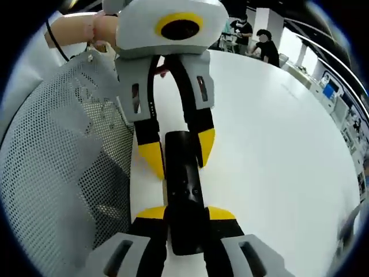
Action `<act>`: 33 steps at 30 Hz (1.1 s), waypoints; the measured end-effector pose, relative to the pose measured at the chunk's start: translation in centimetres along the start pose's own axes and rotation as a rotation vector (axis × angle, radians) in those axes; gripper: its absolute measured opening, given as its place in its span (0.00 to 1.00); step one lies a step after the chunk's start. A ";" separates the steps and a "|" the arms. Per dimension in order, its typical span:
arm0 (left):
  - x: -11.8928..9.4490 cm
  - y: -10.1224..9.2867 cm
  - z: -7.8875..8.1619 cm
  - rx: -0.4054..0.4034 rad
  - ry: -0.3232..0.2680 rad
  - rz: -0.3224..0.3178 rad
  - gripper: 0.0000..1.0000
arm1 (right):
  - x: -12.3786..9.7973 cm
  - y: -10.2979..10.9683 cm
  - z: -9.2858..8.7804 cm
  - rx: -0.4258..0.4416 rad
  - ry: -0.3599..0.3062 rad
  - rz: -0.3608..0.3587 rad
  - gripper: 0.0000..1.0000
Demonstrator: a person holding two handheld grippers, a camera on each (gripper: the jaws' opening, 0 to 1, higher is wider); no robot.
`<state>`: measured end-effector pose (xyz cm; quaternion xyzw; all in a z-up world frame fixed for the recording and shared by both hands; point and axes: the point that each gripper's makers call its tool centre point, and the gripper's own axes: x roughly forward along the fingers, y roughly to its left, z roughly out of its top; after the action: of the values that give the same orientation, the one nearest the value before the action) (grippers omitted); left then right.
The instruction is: Press the specified remote control buttons in sequence, fully releasing each button before pressing the next.
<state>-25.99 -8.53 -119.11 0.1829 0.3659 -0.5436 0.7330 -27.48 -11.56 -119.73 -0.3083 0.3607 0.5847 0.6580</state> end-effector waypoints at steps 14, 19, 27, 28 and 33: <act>-7.5 3.1 3.7 -0.277 -0.401 0.240 0.86 | 0.0 0.1 0.1 0.005 -0.026 0.001 0.22; -9.1 2.8 4.6 -0.241 -0.489 0.317 0.93 | 0.0 0.1 0.0 0.006 -0.029 -0.001 0.22; -11.6 1.7 6.1 -0.157 -0.603 0.442 1.00 | 0.0 0.1 0.1 0.007 -0.035 -0.002 0.22; -11.8 1.6 6.1 -0.161 -0.608 0.448 1.00 | 0.1 0.1 0.0 0.008 -0.037 -0.002 0.22; -13.3 1.8 5.7 -0.227 -0.652 0.505 0.98 | 0.0 0.1 0.0 0.015 -0.046 0.003 0.22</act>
<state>-24.27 -2.92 -105.75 0.0036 0.1161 -0.3327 0.9358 -27.58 -11.50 -119.73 -0.2894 0.3500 0.5900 0.6675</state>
